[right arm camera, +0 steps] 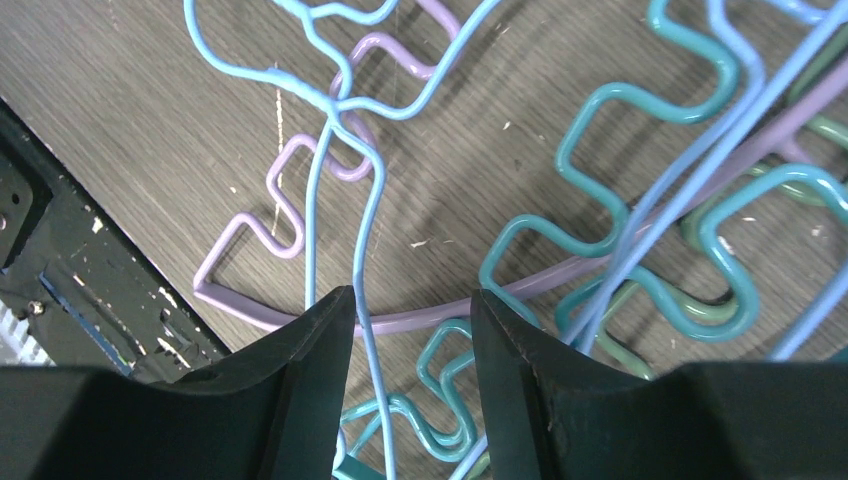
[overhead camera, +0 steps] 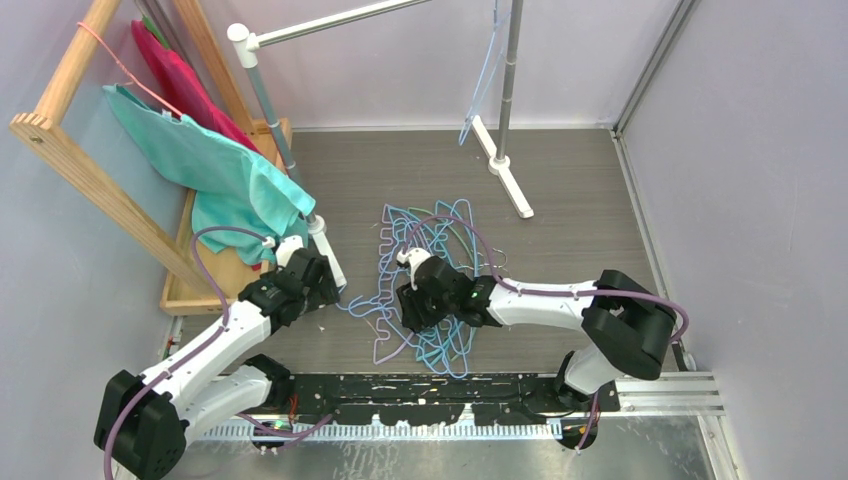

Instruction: Organize the hangers

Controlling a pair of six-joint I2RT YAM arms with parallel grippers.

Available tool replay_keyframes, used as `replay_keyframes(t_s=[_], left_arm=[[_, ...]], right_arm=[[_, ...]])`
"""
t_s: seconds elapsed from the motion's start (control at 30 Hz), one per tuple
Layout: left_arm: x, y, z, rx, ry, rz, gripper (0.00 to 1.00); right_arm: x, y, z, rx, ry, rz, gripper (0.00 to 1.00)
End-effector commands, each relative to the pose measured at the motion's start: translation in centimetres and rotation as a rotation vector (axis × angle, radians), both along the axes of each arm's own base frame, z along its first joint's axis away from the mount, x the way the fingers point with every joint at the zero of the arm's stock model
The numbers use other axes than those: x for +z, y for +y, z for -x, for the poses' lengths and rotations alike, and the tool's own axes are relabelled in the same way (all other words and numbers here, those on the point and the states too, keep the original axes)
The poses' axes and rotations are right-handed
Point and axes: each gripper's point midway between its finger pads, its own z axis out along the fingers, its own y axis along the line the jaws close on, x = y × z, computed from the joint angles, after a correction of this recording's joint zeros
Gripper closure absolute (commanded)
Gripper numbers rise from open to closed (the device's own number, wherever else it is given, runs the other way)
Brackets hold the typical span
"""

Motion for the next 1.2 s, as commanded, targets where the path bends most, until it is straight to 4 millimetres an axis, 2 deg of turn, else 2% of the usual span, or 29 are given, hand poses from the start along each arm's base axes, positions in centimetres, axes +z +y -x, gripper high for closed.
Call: replay_keyframes(t_s=[0.0,0.13,0.43,0.53,0.63,0.77,0.9,1.17], left_arm=[[0.4,-0.1,-0.6,0.01,-0.031,0.007,0.02],[0.2,-0.2,-0.6,0.01,-0.028,0.009,0.02],[0.2,-0.1,-0.5,0.009,-0.03,0.01,0.02],[0.3,-0.2,-0.5,0.007,-0.031,0.013,0.02],[0.4,-0.2,-0.5,0.006,-0.029,0.009,0.02],[0.3,-0.2,-0.5,0.006,-0.029,0.01,0.02],[0.3,-0.2,-0.5,0.008,-0.029,0.013,0.02],[0.8,-0.1,-0.5,0.011,-0.039,0.017,0.02]], right_arm=[[3.3,2.9,-0.5,0.048,-0.056,-0.129,0.48],[3.3,3.2,-0.4,0.063,-0.055,-0.137,0.48],[1.1,4.4,-0.6,0.084,-0.027,-0.124,0.53],[0.6,4.8,-0.6,0.089,-0.016,-0.122,0.61],[0.8,4.8,-0.9,0.076,-0.025,-0.126,0.78],[2.5,4.1,-1.4,0.043,-0.071,-0.136,0.98],[6.4,3.0,-1.7,0.003,-0.136,-0.183,0.99],[16.0,1.4,-2.4,-0.067,-0.271,-0.344,0.99]])
